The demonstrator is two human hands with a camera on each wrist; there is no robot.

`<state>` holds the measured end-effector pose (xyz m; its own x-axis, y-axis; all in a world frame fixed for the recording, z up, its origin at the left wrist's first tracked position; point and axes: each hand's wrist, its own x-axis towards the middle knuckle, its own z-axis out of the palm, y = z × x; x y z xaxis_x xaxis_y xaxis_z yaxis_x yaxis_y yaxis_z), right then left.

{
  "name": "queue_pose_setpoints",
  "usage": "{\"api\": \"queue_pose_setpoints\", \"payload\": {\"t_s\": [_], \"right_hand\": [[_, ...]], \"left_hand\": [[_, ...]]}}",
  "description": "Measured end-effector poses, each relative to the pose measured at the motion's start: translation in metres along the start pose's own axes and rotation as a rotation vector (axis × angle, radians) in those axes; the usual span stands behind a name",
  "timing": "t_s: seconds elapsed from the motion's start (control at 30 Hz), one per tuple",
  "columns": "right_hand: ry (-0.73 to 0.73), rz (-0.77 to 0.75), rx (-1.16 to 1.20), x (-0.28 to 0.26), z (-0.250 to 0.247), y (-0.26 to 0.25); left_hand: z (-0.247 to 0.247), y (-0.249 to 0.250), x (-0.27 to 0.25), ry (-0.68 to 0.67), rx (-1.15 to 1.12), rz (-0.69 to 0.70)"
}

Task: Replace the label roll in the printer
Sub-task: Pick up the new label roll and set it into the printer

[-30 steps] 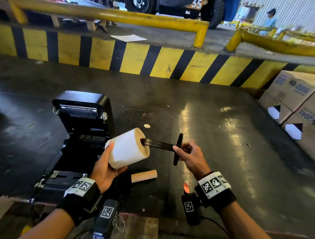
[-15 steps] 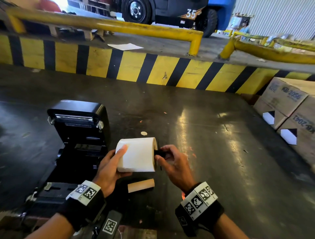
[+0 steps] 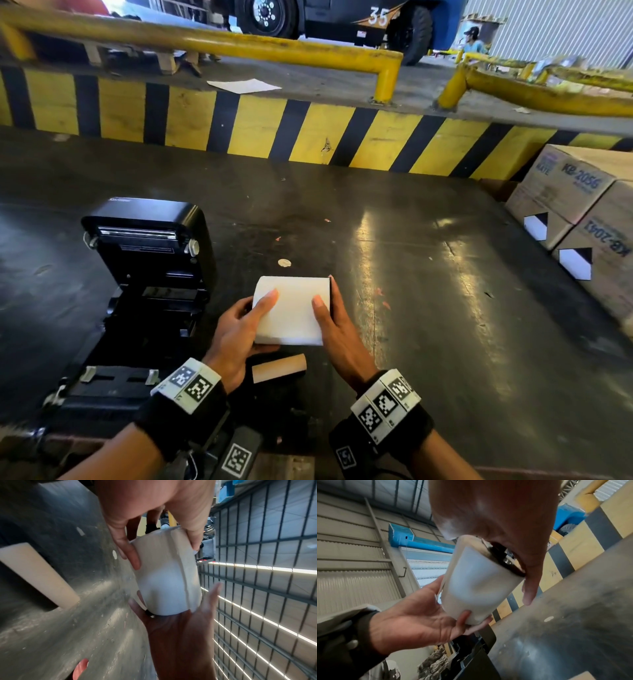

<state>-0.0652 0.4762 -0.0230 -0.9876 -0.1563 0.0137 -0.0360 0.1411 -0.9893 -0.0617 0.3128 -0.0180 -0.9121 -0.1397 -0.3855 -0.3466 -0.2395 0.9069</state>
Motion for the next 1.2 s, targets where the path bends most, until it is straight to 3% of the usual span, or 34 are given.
{"api": "queue_pose_setpoints", "payload": {"t_s": [0.1,0.23,0.3,0.37,0.43,0.5,0.6,0.73,0.9,1.2], "right_hand": [[0.065,0.066,0.063,0.003,0.001,0.007],[0.077,0.220,0.284,0.007,-0.012,0.013],[0.094,0.300,0.329,0.004,-0.019,0.018],[0.109,0.333,0.348,0.004,-0.022,0.024],[0.106,0.336,0.348,0.004,-0.027,0.028],[0.104,0.341,0.348,0.005,-0.030,0.030],[0.102,0.361,0.351,0.004,-0.034,0.031],[0.101,0.369,0.389,0.002,-0.040,0.028],[0.112,0.373,0.430,0.000,-0.049,0.029],[0.084,0.378,0.387,0.004,-0.048,0.036]], "left_hand": [[0.003,0.002,0.002,-0.033,0.077,-0.032],[-0.006,0.009,0.010,-0.175,0.158,-0.146],[-0.013,0.002,0.019,-0.099,0.249,-0.133],[-0.026,-0.014,0.034,0.030,0.551,0.025],[-0.036,-0.033,0.050,0.033,1.019,0.135],[-0.038,-0.045,0.060,-0.043,1.346,0.130],[-0.035,-0.056,0.072,-0.151,1.549,0.081],[-0.034,-0.064,0.085,-0.217,1.677,0.026],[-0.034,-0.063,0.093,-0.188,1.608,0.069],[-0.035,-0.057,0.092,-0.134,1.495,-0.006]]}}
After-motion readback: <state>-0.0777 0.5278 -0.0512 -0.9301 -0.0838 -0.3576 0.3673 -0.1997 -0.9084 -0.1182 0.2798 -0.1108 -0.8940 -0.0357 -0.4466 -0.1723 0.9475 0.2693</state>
